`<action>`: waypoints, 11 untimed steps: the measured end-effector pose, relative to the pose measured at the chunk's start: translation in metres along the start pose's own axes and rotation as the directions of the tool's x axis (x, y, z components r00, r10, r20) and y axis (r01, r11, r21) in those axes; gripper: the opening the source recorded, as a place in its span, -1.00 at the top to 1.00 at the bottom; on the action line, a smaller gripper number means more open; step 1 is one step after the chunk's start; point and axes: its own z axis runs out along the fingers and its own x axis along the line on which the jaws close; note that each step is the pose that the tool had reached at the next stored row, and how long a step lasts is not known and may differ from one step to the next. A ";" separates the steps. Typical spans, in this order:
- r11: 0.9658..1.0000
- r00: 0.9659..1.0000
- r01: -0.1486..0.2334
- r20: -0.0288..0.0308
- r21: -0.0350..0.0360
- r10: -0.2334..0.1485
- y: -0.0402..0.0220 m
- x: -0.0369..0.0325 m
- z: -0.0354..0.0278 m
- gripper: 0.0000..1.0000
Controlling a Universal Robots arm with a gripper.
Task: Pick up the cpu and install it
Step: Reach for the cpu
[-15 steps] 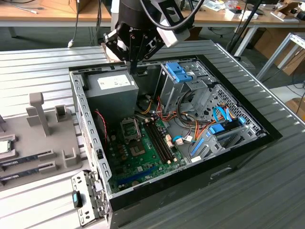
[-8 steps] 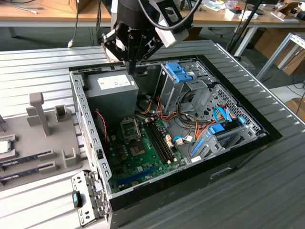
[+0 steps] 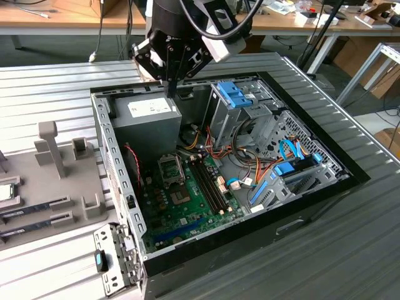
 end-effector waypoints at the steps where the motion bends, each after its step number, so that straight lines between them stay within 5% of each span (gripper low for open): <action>1: 1.000 1.000 0.000 0.000 0.000 0.000 0.0000 0.0002 0.0000 0.79; 11: 1.000 1.000 0.000 0.000 0.000 0.000 -0.0003 0.0041 -0.0001 0.79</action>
